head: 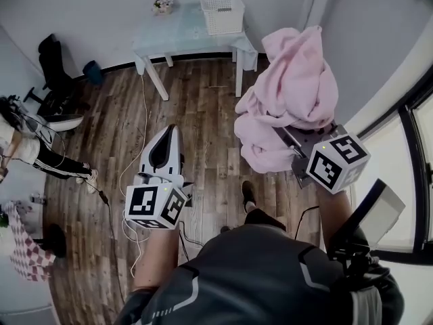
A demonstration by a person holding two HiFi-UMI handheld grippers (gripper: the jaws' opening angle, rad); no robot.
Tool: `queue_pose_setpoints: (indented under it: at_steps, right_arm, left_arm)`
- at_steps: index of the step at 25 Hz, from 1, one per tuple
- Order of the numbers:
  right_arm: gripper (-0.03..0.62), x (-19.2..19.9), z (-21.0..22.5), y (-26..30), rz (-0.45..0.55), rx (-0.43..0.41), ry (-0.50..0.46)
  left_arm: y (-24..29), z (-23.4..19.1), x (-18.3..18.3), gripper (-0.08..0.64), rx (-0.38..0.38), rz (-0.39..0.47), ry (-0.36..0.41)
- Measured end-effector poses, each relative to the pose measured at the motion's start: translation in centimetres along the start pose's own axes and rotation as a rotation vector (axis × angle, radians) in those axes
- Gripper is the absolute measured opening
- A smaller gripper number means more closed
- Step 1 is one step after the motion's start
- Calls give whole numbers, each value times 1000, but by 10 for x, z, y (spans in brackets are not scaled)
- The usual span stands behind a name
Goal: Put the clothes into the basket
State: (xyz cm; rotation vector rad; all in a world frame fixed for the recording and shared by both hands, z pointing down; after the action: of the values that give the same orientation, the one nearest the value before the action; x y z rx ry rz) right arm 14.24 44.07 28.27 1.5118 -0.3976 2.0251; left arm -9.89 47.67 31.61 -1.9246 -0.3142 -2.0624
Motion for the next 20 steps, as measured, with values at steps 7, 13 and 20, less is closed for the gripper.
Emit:
queue_pose_setpoints:
  at_steps: [7, 13, 20]
  right_arm:
    - [336, -26, 37, 62, 42, -70, 14]
    - [336, -52, 73, 102, 36, -115, 4]
    - [337, -62, 119, 143, 2, -168, 6]
  left_arm:
    - [56, -26, -10, 9, -39, 3, 48]
    - [113, -39, -14, 11, -69, -28, 42]
    - [180, -39, -1, 9, -76, -68, 20]
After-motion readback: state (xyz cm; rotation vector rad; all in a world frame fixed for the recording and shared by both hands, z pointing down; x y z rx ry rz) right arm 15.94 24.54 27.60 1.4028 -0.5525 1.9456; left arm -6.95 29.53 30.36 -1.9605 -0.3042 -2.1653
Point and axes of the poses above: the fingertips, and each gripper's own axes: y forward along the fingers, z to its right, x out of its underside, the point moved 2 cm from there along -y, backward along the fingers, and after that the axes turned 12 degrees about y, right-handed, at the moved point
